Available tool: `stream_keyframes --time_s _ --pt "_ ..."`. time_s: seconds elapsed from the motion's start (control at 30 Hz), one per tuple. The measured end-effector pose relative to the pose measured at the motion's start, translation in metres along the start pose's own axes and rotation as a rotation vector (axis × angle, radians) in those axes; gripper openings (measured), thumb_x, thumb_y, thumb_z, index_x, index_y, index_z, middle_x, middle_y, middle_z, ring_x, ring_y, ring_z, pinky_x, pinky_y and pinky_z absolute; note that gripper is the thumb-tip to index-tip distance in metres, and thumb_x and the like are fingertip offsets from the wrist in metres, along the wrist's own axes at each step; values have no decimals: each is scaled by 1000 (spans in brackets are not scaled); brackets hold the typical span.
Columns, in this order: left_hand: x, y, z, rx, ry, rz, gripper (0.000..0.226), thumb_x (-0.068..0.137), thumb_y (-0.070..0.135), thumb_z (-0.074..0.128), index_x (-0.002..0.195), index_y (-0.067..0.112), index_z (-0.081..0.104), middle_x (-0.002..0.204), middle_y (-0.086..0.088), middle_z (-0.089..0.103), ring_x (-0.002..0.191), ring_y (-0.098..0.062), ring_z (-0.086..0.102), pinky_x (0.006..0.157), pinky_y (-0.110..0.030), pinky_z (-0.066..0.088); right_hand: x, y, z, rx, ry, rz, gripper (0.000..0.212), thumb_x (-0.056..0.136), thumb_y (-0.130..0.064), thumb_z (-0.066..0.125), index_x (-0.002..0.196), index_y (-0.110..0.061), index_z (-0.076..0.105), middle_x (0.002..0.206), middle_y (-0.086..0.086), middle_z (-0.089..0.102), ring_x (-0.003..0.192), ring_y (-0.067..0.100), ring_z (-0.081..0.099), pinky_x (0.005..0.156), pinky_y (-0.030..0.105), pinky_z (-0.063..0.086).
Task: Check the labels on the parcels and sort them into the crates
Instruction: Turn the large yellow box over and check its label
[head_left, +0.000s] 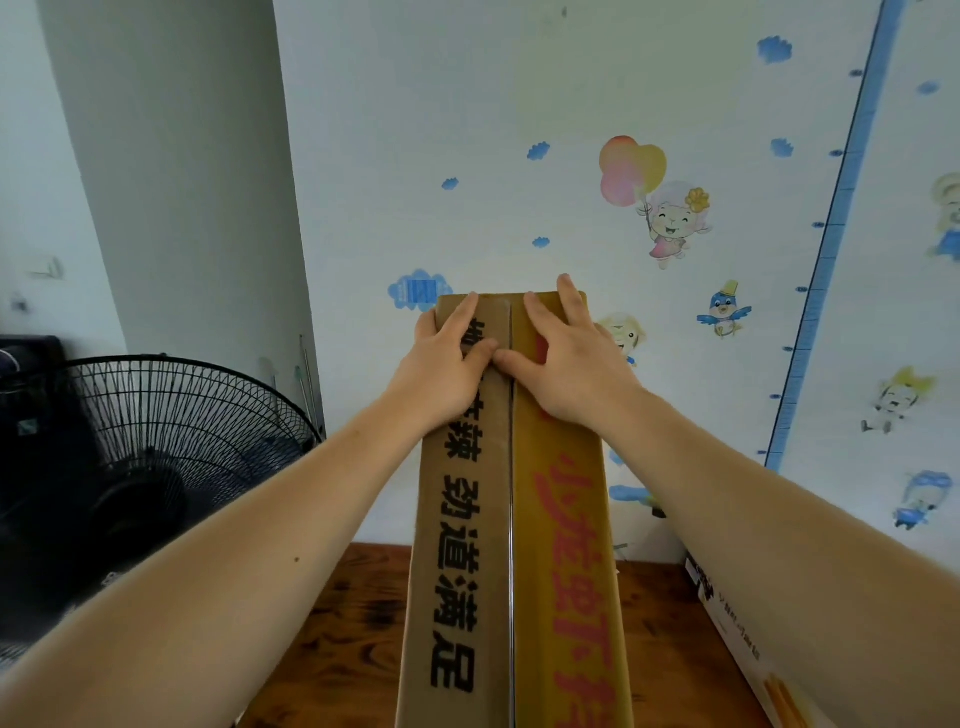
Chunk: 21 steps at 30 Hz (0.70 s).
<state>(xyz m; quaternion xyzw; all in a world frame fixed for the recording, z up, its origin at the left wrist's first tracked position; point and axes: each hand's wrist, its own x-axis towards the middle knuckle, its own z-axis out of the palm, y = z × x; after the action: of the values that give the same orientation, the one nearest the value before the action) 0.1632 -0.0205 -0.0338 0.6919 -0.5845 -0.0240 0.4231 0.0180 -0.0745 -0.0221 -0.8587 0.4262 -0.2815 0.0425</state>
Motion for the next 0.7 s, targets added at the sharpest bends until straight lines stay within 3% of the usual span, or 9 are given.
stream_keyframes --time_s 0.27,0.37,0.5,0.6,0.7 --pt "-15 -4 9 -28 -50 20 57 104 44 33 154 44 7 159 -3 16 138 -25 36 101 -27 31 -15 3 3 -44 -29 80 71 97 -65 28 156 -38 -3 161 -9 -25 149 40 1 111 54 30" --pt "-23 -5 10 -45 -47 35 56 104 43 34 153 47 7 155 -1 24 131 -22 42 93 -25 32 -33 5 1 -73 -37 60 73 96 -67 27 155 -40 -6 160 -9 -28 147 41 12 110 51 33" --pt "-25 -4 8 -76 -60 10 55 104 43 34 152 49 8 154 1 27 134 -21 40 95 -24 29 -59 8 13 -99 -83 39 78 94 -69 28 154 -39 -13 157 -9 -34 137 34 36 106 44 40" --pt "-27 -5 9 -93 -67 8 56 104 43 35 152 48 8 155 1 28 133 -18 40 95 -24 29 -63 11 18 -81 -75 33 79 94 -69 29 154 -39 -13 157 -10 -34 138 32 35 108 43 37" --pt "-41 -10 19 -62 -103 6 60 103 44 37 152 48 4 154 0 29 118 -9 43 90 -24 34 -55 18 19 -61 -47 42 77 95 -67 29 155 -36 -9 160 -8 -29 141 33 31 109 44 36"
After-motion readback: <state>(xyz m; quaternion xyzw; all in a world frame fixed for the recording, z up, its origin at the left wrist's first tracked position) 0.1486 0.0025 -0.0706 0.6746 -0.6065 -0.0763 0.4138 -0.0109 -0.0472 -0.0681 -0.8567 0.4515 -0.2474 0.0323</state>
